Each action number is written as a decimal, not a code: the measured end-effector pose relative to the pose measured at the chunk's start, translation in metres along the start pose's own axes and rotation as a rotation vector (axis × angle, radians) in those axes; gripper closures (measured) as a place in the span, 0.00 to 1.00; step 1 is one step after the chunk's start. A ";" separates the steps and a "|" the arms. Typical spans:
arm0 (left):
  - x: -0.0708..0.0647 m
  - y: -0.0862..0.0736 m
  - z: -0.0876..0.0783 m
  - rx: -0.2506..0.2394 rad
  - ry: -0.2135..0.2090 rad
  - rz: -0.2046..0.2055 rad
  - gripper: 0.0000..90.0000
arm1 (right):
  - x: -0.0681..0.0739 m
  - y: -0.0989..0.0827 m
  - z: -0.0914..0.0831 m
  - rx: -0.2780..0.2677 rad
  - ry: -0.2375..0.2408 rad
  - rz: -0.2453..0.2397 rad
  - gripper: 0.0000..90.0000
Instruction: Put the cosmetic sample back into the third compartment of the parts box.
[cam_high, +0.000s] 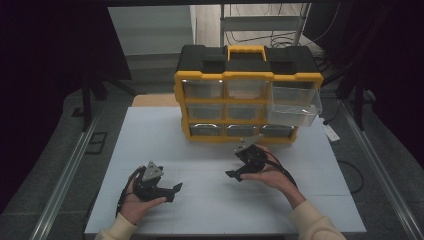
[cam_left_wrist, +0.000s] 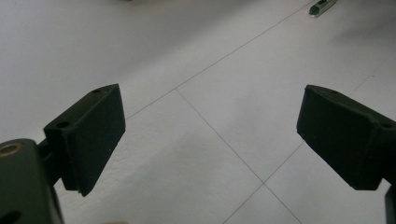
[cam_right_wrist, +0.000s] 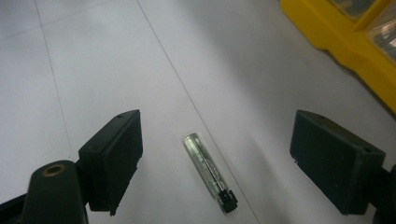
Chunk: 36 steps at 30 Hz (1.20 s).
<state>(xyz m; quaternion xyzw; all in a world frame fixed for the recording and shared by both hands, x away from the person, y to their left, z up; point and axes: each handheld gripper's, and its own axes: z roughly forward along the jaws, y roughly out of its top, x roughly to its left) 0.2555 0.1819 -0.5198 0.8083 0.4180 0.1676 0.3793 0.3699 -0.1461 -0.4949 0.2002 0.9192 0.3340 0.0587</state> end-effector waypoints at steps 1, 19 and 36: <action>0.000 0.000 0.000 0.001 0.000 0.000 0.09 | 0.000 0.000 0.001 0.009 0.004 -0.005 0.19; 0.000 0.000 0.001 0.001 -0.004 -0.007 0.09 | -0.001 -0.005 0.020 0.111 0.033 -0.077 0.28; 0.001 -0.001 -0.001 0.002 0.000 -0.002 0.10 | -0.002 -0.006 0.016 0.150 0.051 -0.165 0.85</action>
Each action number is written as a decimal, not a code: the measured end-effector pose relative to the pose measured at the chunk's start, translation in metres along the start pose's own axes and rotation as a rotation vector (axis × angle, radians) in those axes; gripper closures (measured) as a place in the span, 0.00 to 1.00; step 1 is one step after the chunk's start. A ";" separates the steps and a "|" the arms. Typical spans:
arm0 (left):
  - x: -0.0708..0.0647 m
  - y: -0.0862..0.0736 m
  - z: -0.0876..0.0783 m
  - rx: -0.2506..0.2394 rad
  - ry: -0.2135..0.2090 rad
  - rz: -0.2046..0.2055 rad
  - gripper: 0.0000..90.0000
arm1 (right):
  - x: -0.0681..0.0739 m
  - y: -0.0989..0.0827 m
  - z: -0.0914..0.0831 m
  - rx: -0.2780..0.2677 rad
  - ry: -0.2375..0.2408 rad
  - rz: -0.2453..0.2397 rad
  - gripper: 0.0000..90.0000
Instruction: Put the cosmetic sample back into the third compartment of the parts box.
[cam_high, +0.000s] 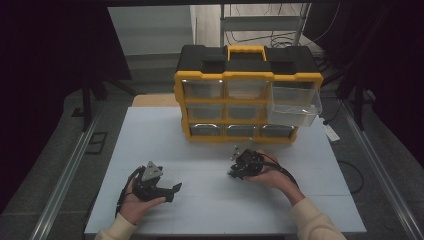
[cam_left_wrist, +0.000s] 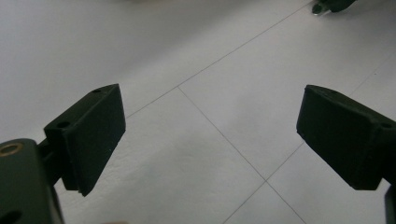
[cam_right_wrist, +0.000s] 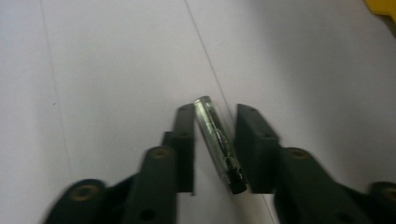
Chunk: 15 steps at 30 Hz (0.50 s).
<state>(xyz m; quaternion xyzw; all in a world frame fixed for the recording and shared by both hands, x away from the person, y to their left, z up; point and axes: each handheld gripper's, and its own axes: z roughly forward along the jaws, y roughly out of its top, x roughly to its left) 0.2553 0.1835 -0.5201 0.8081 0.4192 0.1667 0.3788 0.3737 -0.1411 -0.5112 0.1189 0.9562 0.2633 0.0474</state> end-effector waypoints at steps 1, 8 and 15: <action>0.000 0.000 0.000 0.000 0.000 0.000 0.10 | 0.002 0.000 -0.001 0.021 0.009 0.023 0.88; 0.000 -0.001 -0.001 -0.002 0.003 -0.006 0.10 | 0.001 0.000 -0.001 0.005 0.018 -0.025 0.90; 0.001 -0.001 -0.001 -0.003 0.002 -0.008 0.10 | 0.001 0.001 -0.013 -0.037 0.005 -0.024 0.90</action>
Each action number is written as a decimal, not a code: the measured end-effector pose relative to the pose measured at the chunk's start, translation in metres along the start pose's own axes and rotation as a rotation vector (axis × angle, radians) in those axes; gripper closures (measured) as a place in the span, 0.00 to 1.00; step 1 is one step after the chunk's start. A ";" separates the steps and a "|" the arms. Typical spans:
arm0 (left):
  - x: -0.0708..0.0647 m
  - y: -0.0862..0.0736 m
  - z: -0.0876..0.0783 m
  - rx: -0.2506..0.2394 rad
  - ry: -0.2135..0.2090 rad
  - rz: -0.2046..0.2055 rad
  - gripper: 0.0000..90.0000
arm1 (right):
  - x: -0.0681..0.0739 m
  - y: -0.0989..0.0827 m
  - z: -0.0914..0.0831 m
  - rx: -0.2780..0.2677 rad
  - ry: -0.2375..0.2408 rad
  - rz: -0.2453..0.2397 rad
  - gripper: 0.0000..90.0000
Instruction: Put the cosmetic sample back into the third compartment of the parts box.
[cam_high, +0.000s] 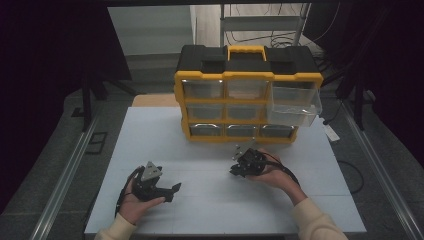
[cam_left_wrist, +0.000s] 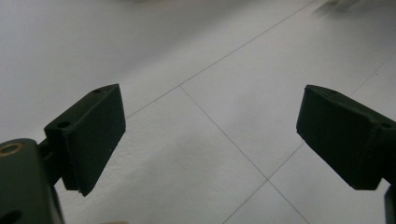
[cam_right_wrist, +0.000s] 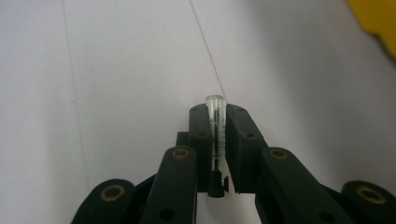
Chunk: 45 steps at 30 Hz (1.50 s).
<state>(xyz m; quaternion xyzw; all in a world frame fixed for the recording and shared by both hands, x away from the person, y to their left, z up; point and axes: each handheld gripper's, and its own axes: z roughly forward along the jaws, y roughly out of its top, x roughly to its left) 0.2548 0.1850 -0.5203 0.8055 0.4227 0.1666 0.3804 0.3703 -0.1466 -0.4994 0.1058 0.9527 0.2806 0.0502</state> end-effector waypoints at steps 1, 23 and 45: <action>0.000 0.000 0.000 0.000 0.000 0.000 0.10 | 0.000 0.000 0.000 0.000 0.000 0.000 0.90; 0.001 0.000 -0.001 -0.001 -0.001 0.002 0.10 | 0.009 -0.005 -0.047 -0.180 -0.005 0.072 0.90; 0.001 0.000 -0.002 -0.007 0.003 -0.002 0.10 | 0.022 -0.004 -0.077 -0.321 -0.043 0.125 0.90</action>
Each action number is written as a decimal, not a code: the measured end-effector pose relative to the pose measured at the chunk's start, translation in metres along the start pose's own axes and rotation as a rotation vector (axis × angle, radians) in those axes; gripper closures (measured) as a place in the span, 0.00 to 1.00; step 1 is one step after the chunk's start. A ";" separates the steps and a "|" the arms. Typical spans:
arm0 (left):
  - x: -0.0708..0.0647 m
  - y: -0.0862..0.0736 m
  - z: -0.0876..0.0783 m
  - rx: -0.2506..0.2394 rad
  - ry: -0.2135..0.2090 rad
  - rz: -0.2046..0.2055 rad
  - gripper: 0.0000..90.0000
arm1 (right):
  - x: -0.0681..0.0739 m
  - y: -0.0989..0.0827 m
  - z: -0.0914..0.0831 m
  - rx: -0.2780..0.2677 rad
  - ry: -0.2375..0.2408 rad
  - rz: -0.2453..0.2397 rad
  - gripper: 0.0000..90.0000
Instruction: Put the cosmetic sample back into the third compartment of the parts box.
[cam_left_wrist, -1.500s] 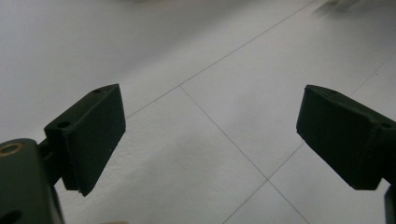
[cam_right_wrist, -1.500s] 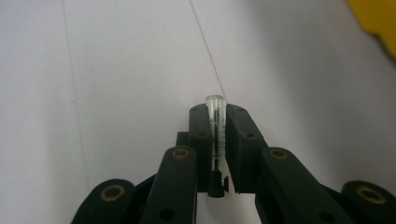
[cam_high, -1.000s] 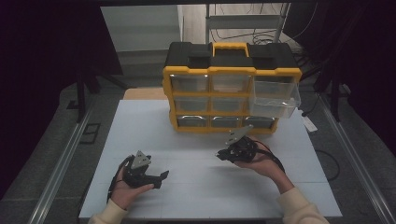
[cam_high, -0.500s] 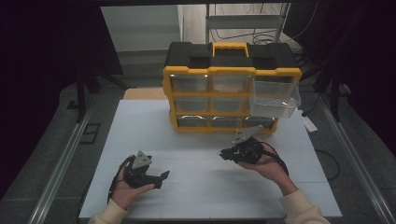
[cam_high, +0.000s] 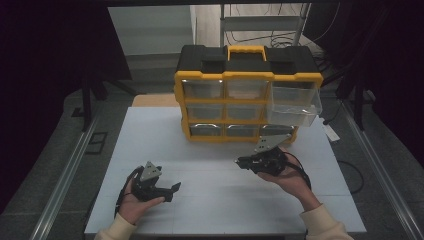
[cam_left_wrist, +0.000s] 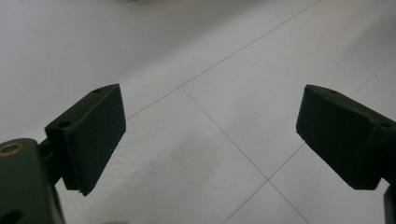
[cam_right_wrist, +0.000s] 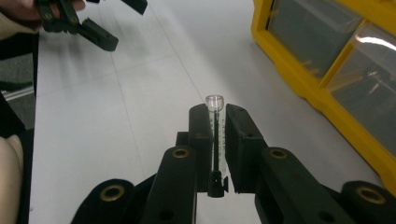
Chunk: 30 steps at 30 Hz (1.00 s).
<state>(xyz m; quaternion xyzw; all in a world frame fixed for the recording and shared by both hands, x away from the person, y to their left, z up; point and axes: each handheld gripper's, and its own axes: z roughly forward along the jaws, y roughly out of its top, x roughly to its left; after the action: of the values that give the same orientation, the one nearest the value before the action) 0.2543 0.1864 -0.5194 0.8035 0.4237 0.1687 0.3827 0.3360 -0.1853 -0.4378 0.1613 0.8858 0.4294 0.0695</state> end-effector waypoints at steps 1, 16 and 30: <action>0.000 0.000 0.000 0.000 0.001 0.003 0.10 | 0.000 0.001 -0.001 -0.006 -0.002 0.002 0.90; 0.000 0.000 0.001 0.002 0.000 0.005 0.10 | 0.008 0.015 -0.023 -0.129 -0.052 0.028 0.90; -0.001 0.000 0.001 0.003 -0.002 0.004 0.10 | 0.015 0.024 -0.040 -0.204 -0.089 0.032 0.90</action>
<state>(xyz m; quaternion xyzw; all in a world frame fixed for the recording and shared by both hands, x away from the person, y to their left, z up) 0.2544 0.1853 -0.5201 0.8051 0.4219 0.1681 0.3817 0.3174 -0.1952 -0.3938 0.1863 0.8310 0.5106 0.1180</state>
